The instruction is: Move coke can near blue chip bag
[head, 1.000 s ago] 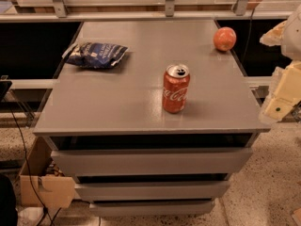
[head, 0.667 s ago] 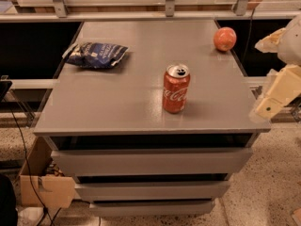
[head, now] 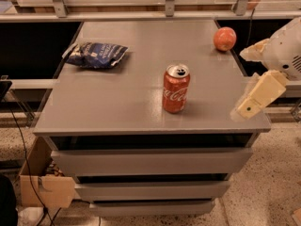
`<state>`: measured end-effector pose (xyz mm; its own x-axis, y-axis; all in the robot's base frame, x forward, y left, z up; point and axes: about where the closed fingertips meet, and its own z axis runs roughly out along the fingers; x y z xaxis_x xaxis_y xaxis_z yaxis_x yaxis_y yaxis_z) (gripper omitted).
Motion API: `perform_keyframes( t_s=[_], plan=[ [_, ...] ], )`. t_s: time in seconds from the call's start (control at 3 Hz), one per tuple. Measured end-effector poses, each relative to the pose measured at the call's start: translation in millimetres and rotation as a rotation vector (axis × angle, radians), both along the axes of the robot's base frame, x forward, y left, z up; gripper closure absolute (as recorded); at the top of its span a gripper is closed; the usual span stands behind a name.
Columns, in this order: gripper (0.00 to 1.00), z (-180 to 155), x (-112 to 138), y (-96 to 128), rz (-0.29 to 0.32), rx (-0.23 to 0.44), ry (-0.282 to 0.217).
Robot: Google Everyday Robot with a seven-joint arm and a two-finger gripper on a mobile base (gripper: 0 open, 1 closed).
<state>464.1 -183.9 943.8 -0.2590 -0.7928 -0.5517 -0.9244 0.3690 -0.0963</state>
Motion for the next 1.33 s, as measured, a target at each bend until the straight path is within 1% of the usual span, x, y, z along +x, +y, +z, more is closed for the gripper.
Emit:
perform_keyframes(
  t_s=[0.33, 0.67, 1.0, 1.33],
  plan=[
    [0.0, -3, 3, 9, 0.014, 0.028, -0.015],
    [0.0, -13, 16, 27, 0.057, 0.085, -0.024],
    [0.0, -21, 27, 45, 0.103, 0.151, -0.042],
    [0.0, -29, 38, 60, 0.146, 0.235, -0.07]
  ],
)
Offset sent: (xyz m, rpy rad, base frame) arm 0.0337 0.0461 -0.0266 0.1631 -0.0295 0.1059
